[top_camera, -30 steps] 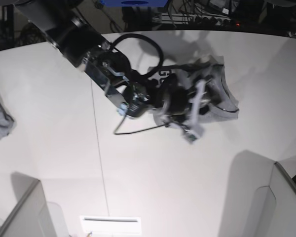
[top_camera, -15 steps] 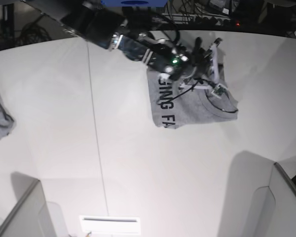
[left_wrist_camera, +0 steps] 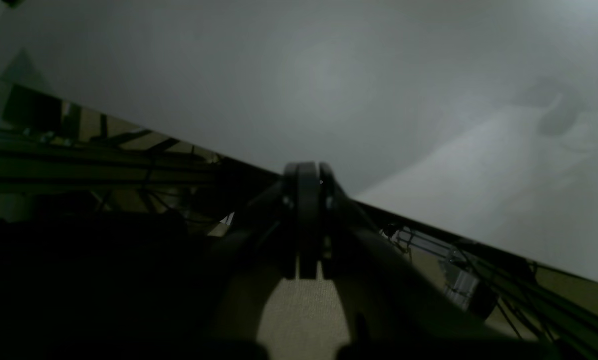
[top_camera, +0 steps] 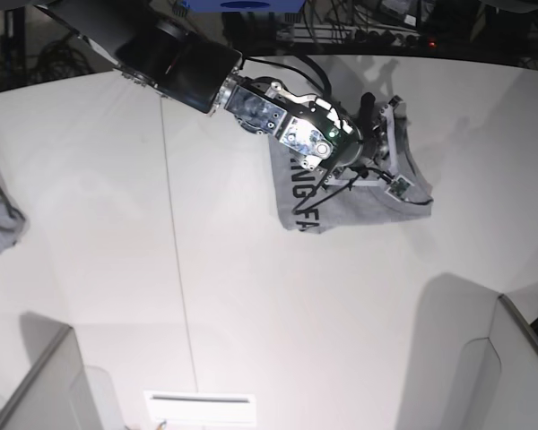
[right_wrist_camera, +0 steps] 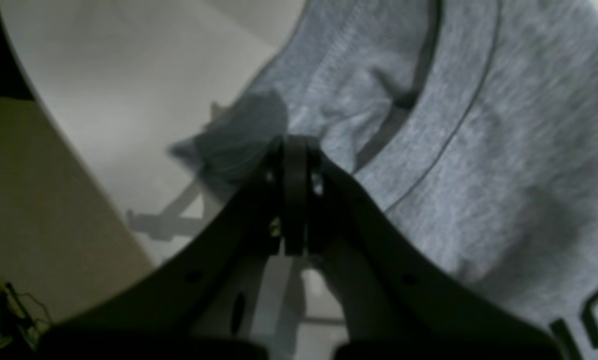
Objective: Fold the T-shirt properly
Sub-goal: 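Press the folded bundle flat with the right gripper and release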
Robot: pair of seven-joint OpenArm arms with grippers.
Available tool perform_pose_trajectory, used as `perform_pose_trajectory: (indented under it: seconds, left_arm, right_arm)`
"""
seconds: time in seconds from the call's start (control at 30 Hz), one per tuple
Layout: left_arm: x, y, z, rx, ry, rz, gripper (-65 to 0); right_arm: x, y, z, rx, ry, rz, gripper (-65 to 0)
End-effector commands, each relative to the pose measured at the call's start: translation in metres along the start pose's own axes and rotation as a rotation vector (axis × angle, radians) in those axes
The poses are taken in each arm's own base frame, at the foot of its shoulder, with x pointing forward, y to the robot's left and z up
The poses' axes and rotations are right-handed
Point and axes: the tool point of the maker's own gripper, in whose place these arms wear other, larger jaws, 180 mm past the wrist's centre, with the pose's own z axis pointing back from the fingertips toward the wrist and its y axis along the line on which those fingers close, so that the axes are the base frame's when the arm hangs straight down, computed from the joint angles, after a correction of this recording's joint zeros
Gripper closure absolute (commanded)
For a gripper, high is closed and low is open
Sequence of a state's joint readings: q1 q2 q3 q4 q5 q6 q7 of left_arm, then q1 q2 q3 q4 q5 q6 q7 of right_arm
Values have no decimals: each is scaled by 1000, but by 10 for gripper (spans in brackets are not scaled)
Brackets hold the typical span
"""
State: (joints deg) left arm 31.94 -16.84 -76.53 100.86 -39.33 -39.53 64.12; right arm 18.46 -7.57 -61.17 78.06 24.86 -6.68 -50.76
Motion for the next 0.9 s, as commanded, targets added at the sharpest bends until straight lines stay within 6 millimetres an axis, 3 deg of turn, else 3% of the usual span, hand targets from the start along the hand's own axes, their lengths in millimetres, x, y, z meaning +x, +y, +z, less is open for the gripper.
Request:
perform_pose_trajectory:
  seconds: [0.0, 0.07, 0.17, 0.37, 0.43, 0.57, 0.7, 0.8, 0.87]
  left_arm:
    - [12, 5, 5, 9, -32, -29, 0]
    - [12, 5, 5, 7, -31, -30, 0]
    - [13, 3, 4, 3, -34, -30, 0]
    - [15, 2, 5, 1, -40, -32, 0]
    - [15, 2, 5, 1, -40, -32, 0]
    - [15, 1, 5, -2, -41, -32, 0]
    - [17, -31, -11, -87, -25, -81, 0]
    - [15, -67, -18, -159, -36, -90, 0]
    - [18, -92, -21, -204, -64, -80, 0]
  right_arm:
    - [18, 1, 4, 1, -52, 9, 0]
    - [14, 7, 2, 13, -48, 10, 0]
    - [5, 34, -3, 64, -31, 69, 0]
    - [9, 72, -4, 164, -101, 105, 0]
    - [11, 75, -3, 176, -111, 100, 0]
    - [30, 88, 18, 219, -178, 109, 0]
    - [59, 61, 63, 209, -270, 26, 0]
    - [67, 16, 90, 145, -354, -75, 0]
    - [57, -22, 98, 77, -373, -155, 0]
